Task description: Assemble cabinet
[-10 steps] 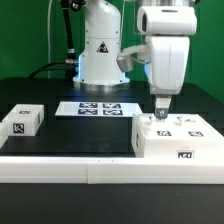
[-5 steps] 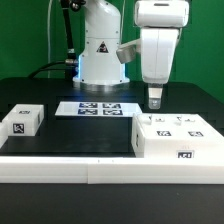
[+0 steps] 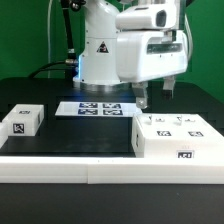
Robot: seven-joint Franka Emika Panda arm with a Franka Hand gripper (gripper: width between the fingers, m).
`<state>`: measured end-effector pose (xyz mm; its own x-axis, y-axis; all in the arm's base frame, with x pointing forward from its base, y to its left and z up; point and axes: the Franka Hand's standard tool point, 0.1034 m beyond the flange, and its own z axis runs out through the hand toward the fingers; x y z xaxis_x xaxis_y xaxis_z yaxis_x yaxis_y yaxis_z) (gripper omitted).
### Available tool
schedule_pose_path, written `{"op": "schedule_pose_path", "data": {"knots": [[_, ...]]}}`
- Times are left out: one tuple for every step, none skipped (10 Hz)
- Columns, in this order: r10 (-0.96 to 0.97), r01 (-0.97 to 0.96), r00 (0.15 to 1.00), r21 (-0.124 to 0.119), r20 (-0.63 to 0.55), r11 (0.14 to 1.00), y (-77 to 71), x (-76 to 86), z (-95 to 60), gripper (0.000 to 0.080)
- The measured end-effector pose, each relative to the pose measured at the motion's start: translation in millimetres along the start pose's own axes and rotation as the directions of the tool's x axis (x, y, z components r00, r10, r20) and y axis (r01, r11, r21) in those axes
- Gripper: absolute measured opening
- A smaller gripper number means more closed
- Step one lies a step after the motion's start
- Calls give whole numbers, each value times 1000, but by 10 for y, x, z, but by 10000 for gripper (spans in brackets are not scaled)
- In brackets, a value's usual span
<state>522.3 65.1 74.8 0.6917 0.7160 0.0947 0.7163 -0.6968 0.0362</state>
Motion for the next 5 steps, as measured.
{"op": "schedule_pose_path", "data": {"knots": [[72,-72,997,8,-1,997,-13,-6,17,797],[188,-188,982,24,-2,982,-29,-16,36,797],[262,-262,965,39,-6,964,-27,-22,41,797],[325,-324,946,45,-5,945,-38,-12,41,797],[361,-360,933,47,-4,932,-47,-5,42,797]]}}
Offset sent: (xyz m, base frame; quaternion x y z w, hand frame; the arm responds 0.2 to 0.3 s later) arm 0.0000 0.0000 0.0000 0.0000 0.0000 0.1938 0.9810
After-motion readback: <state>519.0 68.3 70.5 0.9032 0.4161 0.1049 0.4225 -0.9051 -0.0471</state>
